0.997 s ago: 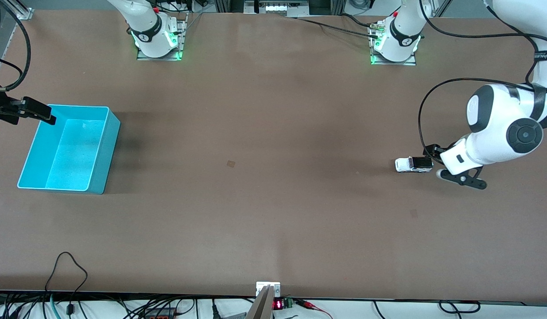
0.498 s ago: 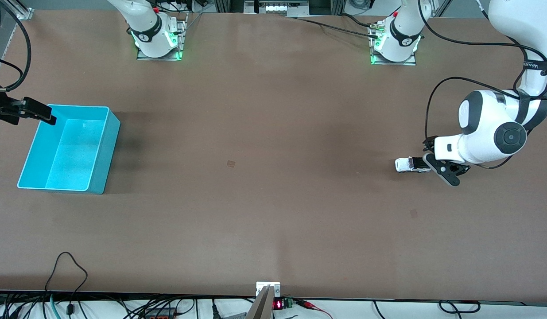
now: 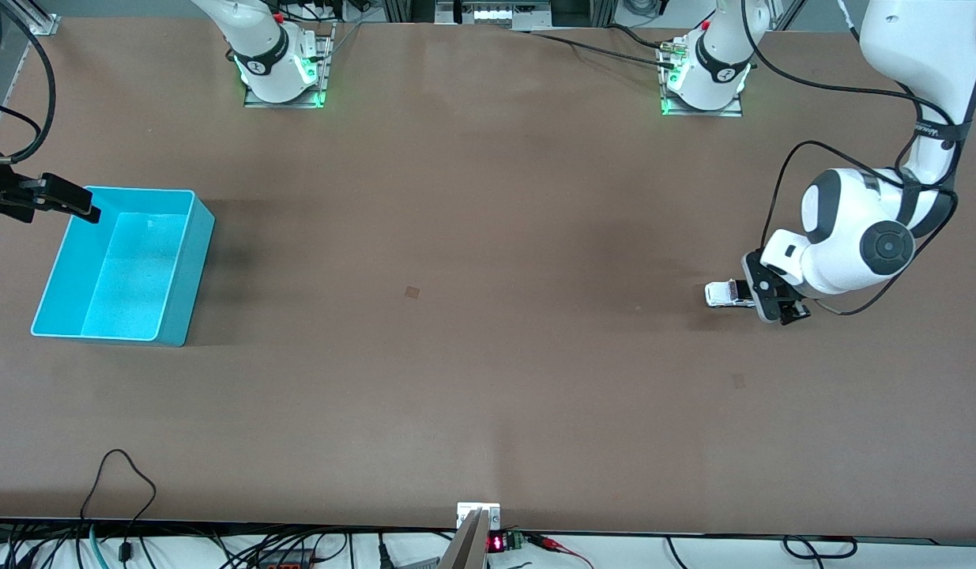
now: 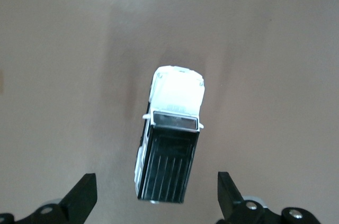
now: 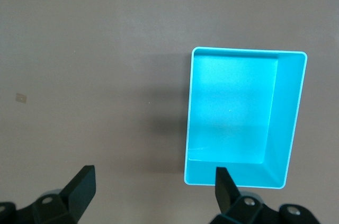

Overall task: Wind and store white jeep toy
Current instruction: 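Close the left gripper on the jeep while the right gripper moves over the bin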

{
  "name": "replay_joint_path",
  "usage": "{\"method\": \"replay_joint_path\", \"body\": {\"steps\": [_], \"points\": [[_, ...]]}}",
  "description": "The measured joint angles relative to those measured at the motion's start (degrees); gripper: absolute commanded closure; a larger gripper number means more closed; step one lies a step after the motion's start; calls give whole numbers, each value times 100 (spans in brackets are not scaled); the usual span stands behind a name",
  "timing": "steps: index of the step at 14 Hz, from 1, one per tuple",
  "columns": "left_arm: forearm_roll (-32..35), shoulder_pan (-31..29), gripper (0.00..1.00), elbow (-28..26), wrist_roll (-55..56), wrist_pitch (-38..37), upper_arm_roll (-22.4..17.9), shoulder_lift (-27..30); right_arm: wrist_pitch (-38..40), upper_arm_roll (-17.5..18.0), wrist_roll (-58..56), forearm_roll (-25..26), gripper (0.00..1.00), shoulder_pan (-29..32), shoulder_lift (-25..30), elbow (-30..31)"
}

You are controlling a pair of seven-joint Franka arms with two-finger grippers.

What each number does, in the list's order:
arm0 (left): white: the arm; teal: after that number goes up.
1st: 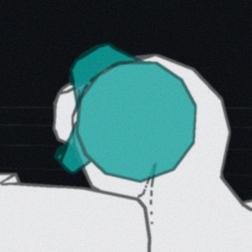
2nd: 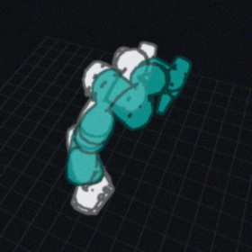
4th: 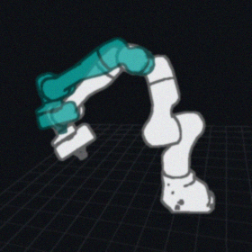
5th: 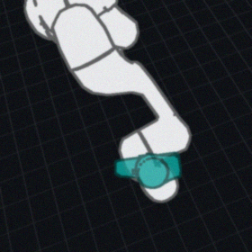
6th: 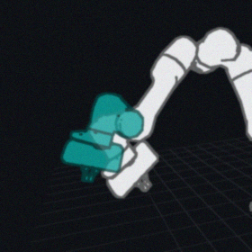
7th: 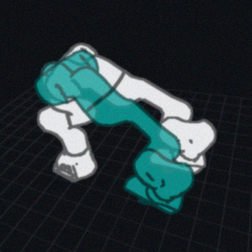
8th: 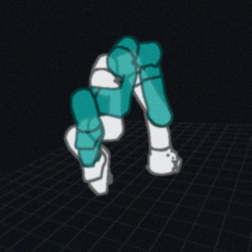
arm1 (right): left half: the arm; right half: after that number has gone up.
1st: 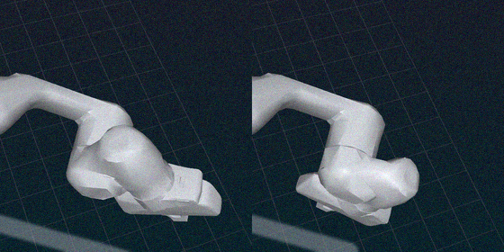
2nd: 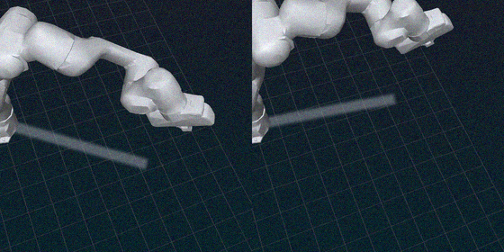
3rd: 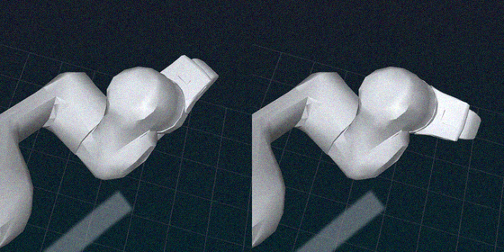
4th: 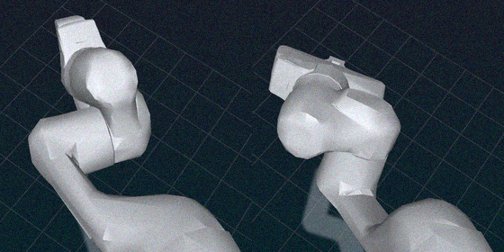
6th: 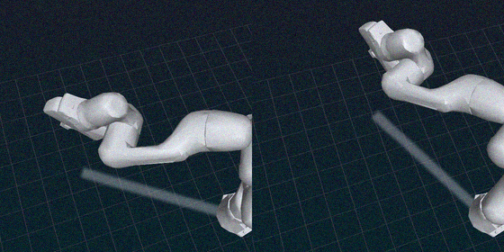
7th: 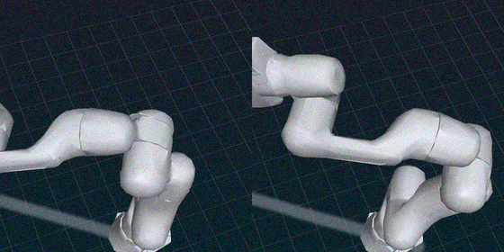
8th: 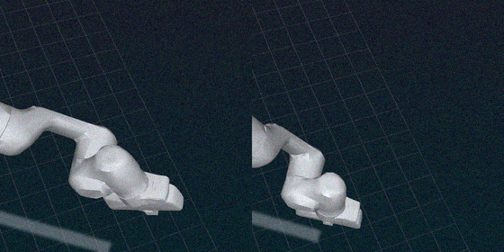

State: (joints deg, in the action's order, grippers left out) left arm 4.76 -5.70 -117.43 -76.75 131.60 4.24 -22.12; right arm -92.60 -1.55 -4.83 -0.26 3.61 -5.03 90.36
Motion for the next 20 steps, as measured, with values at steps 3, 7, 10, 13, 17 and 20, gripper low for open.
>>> {"method": "replay_joint_path", "body": {"steps": [3,7,10,13,17,20], "points": [[0,-23,0,-51,-572,135,5,-52,0,0,0,0,0,0,-2,0],[0,-146,0,-150,-1229,380,1,-109,0,0,0,0,0,0,-7,0],[0,-198,0,-278,-1395,534,1,-128,0,0,0,0,0,0,-19,0],[-72,-229,0,-346,-1422,566,1,-144,0,0,-2,0,0,0,-79,0],[-346,-230,0,-425,-1432,569,12,-148,0,0,-3,0,0,0,-142,0],[-356,-237,0,-443,-1442,595,13,-151,0,0,-3,0,0,0,-155,0]]}}
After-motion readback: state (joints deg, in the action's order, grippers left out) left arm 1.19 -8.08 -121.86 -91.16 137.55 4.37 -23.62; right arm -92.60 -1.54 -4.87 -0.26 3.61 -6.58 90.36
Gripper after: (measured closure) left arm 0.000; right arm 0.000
